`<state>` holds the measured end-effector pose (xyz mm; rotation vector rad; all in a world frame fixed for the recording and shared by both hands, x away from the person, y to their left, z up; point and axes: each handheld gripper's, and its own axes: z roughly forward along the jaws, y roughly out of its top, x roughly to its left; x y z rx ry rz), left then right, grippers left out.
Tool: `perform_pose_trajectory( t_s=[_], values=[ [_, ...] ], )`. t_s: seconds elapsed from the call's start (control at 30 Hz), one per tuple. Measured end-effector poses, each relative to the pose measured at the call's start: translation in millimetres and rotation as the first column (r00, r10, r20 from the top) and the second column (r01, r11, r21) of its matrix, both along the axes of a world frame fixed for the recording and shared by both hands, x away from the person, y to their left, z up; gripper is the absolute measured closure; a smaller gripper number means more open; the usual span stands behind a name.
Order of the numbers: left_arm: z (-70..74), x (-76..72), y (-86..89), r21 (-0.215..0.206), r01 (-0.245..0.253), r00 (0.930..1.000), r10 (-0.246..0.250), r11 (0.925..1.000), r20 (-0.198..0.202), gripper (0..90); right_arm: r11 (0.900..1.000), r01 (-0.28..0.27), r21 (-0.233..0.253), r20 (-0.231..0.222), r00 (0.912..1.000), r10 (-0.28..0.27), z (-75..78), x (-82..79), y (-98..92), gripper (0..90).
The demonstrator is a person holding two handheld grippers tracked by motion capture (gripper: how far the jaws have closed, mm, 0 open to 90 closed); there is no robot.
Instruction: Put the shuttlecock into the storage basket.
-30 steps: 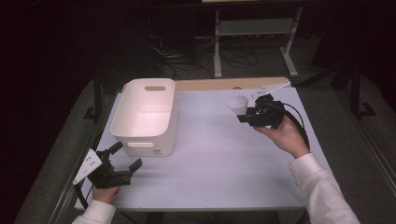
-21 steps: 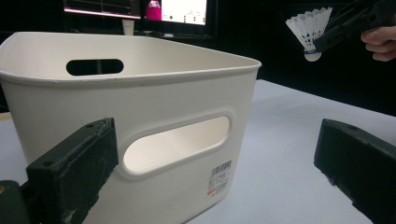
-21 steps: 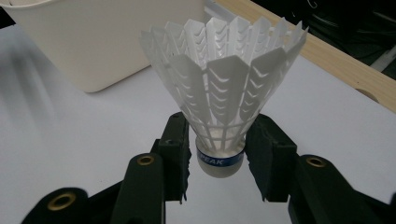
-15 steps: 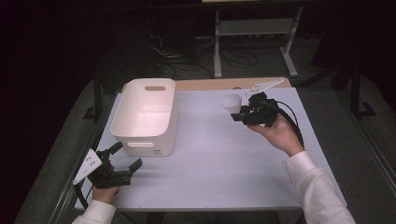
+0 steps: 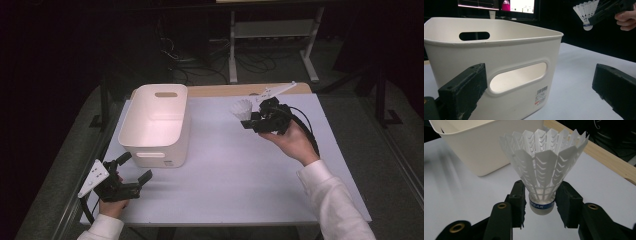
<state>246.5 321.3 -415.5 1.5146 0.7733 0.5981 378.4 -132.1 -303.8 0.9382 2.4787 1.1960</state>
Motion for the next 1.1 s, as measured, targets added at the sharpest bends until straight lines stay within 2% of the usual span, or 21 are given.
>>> perform_pose_trajectory(
  t_s=[0.23,0.27,0.53,0.6,1.1],
  values=[
    [0.0,0.1,0.4,0.005,0.0,1.0,0.0,1.0,-0.001,0.0,1.0,-0.013,0.0,0.004,0.9999,0.013,1.5,1.3,7.4,59.0],
    [0.0,0.0,0.2,0.003,0.0,1.0,0.0,1.0,-0.001,0.0,1.0,-0.023,-0.002,0.016,0.9996,0.023,2.1,2.2,9.2,59.1],
    [0.0,-0.1,-0.3,-0.001,-0.001,1.0,0.001,1.0,0.0,0.0,0.999,-0.03,0.011,0.006,0.9995,0.03,5.0,1.6,18.0,59.0],
    [0.1,-0.2,-0.3,-0.001,-0.001,1.0,0.001,1.0,0.0,0.0,0.999,-0.031,0.029,0.009,0.9995,0.031,6.0,2.4,20.7,59.0],
    [0.0,-0.1,0.0,0.0,0.0,1.0,0.0,1.0,-0.001,0.0,0.997,-0.06,0.041,0.006,0.9982,0.059,7.9,4.4,38.3,59.0]
  ],
)
